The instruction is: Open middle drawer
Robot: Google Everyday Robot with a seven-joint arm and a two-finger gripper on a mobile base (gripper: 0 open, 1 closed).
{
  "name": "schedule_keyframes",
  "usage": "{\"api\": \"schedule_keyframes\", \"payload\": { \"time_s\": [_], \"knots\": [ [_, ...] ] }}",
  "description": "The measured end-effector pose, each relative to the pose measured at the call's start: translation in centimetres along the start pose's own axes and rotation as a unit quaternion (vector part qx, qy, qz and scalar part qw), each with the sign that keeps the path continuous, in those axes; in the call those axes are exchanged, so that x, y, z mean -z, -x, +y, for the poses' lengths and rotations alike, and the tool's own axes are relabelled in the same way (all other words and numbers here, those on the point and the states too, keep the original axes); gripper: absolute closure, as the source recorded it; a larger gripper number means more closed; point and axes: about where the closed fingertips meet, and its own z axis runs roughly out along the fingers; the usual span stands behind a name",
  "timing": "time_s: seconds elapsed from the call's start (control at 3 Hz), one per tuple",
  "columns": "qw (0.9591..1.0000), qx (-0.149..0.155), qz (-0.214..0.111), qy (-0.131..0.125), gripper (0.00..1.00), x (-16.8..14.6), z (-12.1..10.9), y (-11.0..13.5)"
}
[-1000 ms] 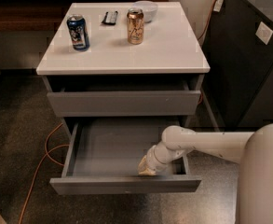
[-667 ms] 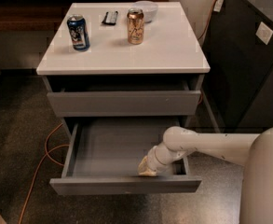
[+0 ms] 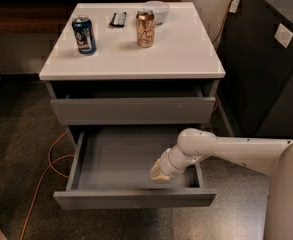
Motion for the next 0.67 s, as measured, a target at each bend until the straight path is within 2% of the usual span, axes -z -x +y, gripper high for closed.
{"api": "schedule_keyframes", "payload": {
  "time_s": [0.33, 0.67],
  "knots": [
    [0.9998, 0.011, 0.001, -0.016, 1.0, 1.39, -0.89, 0.54],
    [0.9998, 0.011, 0.001, -0.016, 1.0, 1.39, -0.89, 0.54]
  ]
}}
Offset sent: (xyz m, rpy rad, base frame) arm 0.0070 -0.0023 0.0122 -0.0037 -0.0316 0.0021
